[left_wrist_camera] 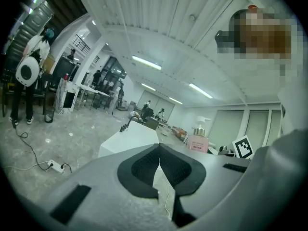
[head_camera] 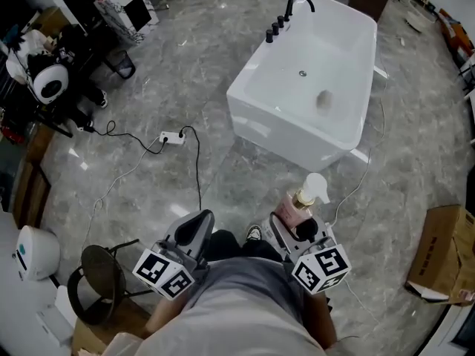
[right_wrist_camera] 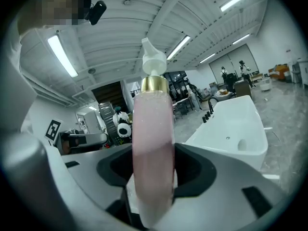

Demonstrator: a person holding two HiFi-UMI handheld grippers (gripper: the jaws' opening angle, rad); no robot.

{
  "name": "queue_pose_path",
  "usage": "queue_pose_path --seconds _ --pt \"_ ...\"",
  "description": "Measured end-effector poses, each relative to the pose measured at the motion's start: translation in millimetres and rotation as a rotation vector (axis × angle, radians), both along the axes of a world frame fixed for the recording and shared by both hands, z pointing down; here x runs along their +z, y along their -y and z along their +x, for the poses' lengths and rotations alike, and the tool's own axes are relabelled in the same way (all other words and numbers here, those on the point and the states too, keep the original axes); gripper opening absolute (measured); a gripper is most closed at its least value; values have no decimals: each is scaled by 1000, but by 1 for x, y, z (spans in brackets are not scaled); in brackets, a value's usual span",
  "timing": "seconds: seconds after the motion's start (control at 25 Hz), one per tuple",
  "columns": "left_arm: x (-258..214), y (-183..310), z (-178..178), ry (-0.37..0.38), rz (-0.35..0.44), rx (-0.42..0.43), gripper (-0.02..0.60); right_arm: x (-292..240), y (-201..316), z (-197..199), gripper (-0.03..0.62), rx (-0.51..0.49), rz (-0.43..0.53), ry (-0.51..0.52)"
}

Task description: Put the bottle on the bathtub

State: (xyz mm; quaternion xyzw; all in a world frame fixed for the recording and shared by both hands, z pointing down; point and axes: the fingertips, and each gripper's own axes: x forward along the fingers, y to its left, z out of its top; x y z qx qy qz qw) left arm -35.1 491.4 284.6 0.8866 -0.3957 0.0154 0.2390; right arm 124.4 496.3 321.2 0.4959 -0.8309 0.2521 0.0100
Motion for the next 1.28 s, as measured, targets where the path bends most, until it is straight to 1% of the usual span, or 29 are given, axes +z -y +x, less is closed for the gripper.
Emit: queue_pose_path --seconds 0.16,0.36,0.44,0.56,0.64,0.88,1.0,1.12,1.2,1.28 --pt "6 16 7 5 -24 -7 9 0 19 9 219 10 -4 6" --pt "13 38 9 2 -47 -7 9 10 41 16 219 41 -44 8" --pt "17 51 6 -11 -56 -13 9 12 52 14 219 39 -52 11" --pt "23 78 3 -51 -69 -20 9 16 76 8 219 31 -67 11" --pt "28 99 1 -61 -84 -13 9 18 93 3 219 32 -82 10" --pt "31 170 -11 -70 -95 26 9 16 155 -17 219 34 -93 -15" --pt "33 205 -22 -68 -104 37 9 17 191 -30 219 27 -103 -16" --pt "28 243 -41 -58 -94 36 9 15 230 -51 219 7 -102 -24" --pt "24 268 -54 -73 -100 30 9 11 256 -64 219 -1 -105 -28" --pt "20 291 -66 -114 -120 29 9 9 278 -75 219 0 -115 -23"
